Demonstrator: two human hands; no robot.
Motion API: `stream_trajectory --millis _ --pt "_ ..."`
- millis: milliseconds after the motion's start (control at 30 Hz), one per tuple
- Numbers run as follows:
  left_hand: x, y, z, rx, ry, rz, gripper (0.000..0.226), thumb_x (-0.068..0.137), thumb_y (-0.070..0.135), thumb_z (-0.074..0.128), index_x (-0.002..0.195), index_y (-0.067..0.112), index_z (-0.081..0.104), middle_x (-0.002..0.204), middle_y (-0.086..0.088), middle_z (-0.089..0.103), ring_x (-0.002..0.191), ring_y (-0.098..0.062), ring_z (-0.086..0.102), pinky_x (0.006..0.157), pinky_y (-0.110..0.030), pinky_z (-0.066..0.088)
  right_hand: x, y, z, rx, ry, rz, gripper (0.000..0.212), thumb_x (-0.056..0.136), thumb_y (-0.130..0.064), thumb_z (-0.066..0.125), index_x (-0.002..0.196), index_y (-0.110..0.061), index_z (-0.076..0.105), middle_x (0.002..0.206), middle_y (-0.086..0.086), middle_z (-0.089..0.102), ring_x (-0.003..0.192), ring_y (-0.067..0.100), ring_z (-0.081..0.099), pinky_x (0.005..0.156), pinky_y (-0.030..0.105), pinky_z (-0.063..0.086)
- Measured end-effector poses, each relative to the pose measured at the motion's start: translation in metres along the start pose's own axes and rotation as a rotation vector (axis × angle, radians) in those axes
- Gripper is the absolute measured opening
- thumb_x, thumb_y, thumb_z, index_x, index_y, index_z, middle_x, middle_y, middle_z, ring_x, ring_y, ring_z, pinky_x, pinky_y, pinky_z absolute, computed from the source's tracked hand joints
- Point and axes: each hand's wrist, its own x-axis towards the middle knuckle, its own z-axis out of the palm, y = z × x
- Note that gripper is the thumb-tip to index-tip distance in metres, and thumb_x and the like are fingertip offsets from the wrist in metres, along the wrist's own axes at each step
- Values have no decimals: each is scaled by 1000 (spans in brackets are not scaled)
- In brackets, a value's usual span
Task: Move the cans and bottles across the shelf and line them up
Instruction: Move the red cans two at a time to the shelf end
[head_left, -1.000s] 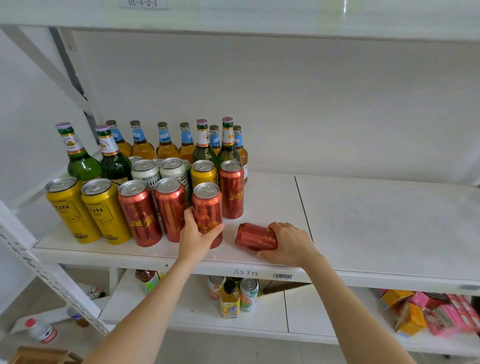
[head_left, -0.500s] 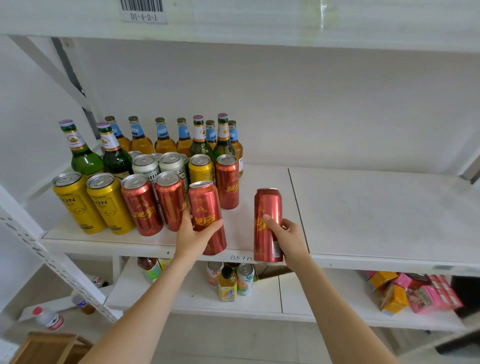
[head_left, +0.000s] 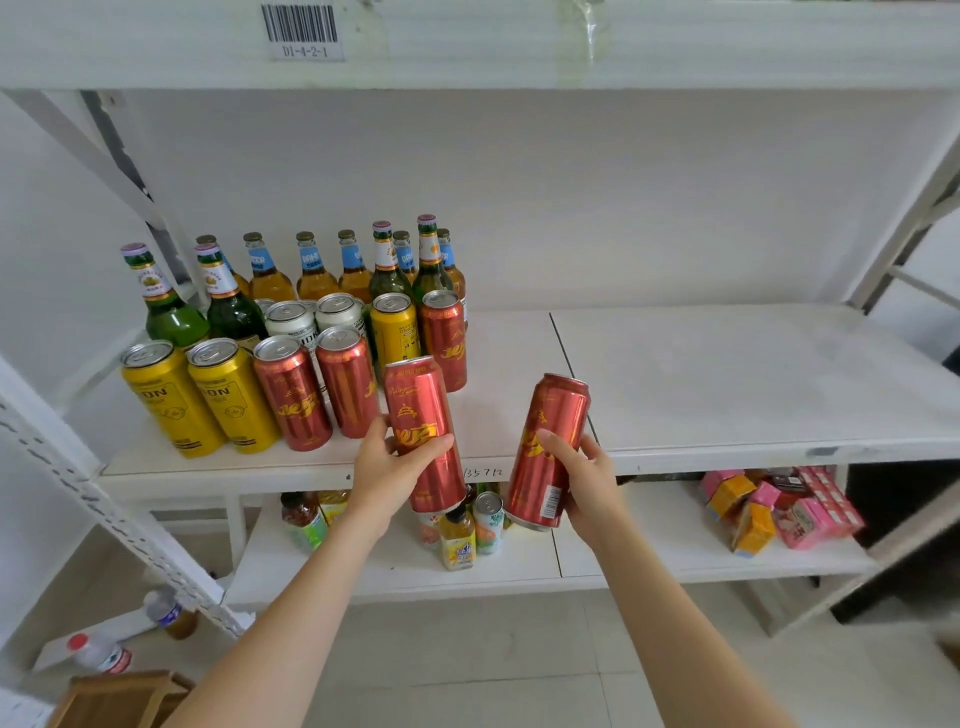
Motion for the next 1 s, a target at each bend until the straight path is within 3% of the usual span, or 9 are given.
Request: stream_trajectory --millis 133,233,467,567,733,1000 --pt "-11 4 8 13 -39 5 51 73 30 84 113 34 52 111 5 67 102 -10 64 88 -36 52 -14 0 -9 21 41 -34 59 68 -25 86 120 -17 58 107 14 70 94 31 71 87 54 56" --pt "-21 10 20 29 -66 11 54 74 29 84 118 28 52 112 3 66 101 -9 62 82 -30 50 -21 -4 -20 11 58 -57 54 72 -23 84 119 -18 57 108 14 70 96 32 70 87 54 55" --pt "-32 21 66 44 -81 5 56 71 32 86 116 27 54 111 -1 67 103 -17 64 84 -35 53 -27 -30 -64 -4 81 -91 42 75 -18 81 109 -17 58 106 16 69 95 33 69 86 55 55" --pt "-36 28 96 38 -88 -3 56 70 34 86 115 30 54 112 -1 67 104 -20 65 90 -44 54 -27 -47 -92 -30 71 -99 40 75 -18 81 107 -17 57 106 17 68 94 33 69 85 56 56" --pt "-46 43 157 37 -79 -10 58 70 37 86 117 32 51 114 0 66 106 -21 63 93 -50 53 -21 -76 -146 -72 56 -115 36 77 -20 80 100 -24 54 103 11 67 92 29 68 80 47 57" --pt "-58 57 248 33 -64 -14 56 72 31 85 116 31 50 112 -1 65 104 -21 63 94 -47 52 -3 -114 -235 -86 48 -133 48 75 -23 82 113 -21 54 107 10 68 96 30 69 88 54 55"
